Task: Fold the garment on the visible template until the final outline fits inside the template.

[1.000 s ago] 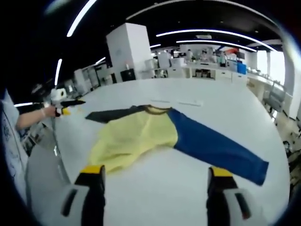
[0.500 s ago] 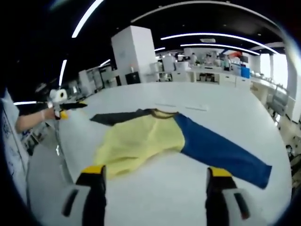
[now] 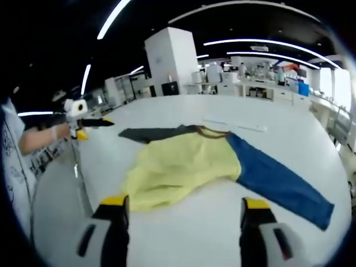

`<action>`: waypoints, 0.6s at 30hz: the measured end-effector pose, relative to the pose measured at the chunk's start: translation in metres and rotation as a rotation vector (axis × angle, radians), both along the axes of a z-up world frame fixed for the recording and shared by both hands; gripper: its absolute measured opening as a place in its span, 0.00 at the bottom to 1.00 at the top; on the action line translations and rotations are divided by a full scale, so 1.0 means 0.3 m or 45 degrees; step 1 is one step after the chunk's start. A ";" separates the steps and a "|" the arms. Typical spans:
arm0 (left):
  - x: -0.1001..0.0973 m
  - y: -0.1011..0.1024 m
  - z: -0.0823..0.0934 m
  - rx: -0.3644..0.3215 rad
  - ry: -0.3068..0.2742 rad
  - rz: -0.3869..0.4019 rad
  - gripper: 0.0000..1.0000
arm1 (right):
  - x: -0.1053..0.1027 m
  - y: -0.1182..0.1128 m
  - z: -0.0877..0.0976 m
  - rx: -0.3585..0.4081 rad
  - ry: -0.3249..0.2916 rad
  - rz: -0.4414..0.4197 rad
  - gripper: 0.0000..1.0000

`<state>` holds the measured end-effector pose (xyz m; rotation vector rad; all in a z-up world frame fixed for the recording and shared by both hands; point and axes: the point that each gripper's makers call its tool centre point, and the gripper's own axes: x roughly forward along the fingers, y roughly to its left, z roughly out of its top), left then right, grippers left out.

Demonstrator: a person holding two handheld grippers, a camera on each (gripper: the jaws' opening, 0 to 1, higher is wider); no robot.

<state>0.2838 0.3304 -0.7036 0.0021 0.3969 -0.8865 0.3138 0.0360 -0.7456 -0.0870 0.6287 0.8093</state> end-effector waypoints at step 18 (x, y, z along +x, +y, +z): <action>-0.136 -0.038 -0.036 -0.082 0.048 0.058 0.73 | -0.054 0.235 -0.138 -0.519 -0.220 0.645 0.46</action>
